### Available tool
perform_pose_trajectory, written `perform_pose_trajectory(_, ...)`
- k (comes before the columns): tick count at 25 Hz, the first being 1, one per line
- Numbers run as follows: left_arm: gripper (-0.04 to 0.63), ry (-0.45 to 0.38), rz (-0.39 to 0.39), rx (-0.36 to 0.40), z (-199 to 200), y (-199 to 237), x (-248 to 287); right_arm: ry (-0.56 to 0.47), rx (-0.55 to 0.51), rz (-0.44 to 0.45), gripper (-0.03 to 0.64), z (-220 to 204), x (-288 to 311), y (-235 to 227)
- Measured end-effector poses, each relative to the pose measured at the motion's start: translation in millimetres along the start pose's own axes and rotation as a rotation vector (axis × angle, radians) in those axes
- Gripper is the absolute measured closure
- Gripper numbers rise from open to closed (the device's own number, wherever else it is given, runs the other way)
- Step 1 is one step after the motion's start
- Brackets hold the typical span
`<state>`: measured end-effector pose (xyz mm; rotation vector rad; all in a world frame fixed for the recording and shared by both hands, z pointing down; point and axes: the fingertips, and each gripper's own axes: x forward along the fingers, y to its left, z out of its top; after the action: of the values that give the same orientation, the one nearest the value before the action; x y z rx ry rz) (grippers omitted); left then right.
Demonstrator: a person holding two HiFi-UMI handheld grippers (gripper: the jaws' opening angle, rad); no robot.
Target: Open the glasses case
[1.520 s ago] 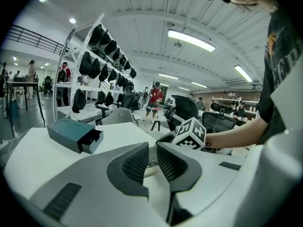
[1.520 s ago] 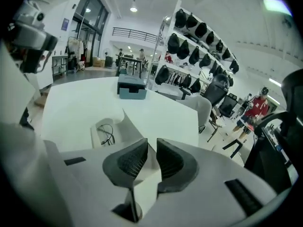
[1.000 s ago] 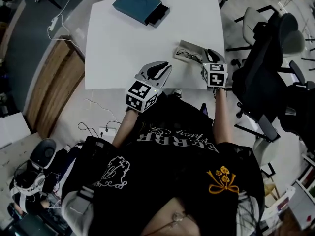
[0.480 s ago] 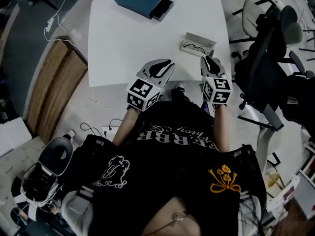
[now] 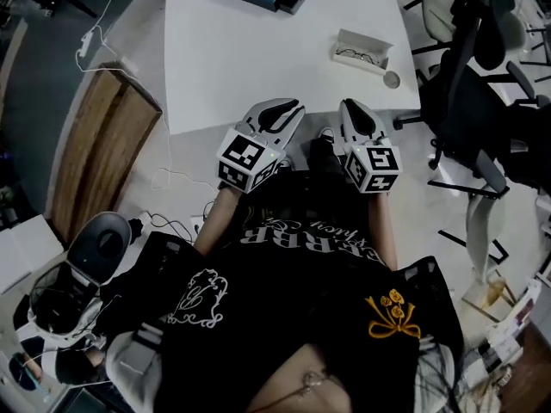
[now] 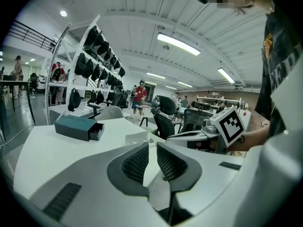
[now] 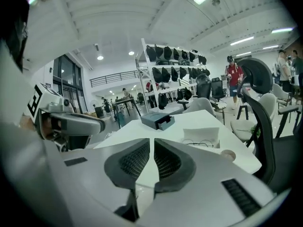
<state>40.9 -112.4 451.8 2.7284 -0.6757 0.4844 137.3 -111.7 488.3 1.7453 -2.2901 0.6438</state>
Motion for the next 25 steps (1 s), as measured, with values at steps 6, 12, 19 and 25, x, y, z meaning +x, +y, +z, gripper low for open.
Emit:
perform_pose_trajectory(6,0.541,-0.015,-0.053,0.017,-16,-23,-29,-0.09,0.078,-0.001,0.601,-2,-40,45)
perform_pose_trajectory(12,0.541,-0.017,-0.116,0.033,-33,-54,-42,-0.139,0.139,-0.028,0.601,-10,-74,58)
perform_pose_trajectory(19,0.541,-0.031,-0.153,0.046,-36,-73,-60,-0.124,0.108,-0.018,0.603,-19,-94,76)
perform_pose_trajectory(25,0.552,-0.037,-0.163,0.048,-38,-78,-72,-0.102,0.062,0.01,0.603,-22,-96,93)
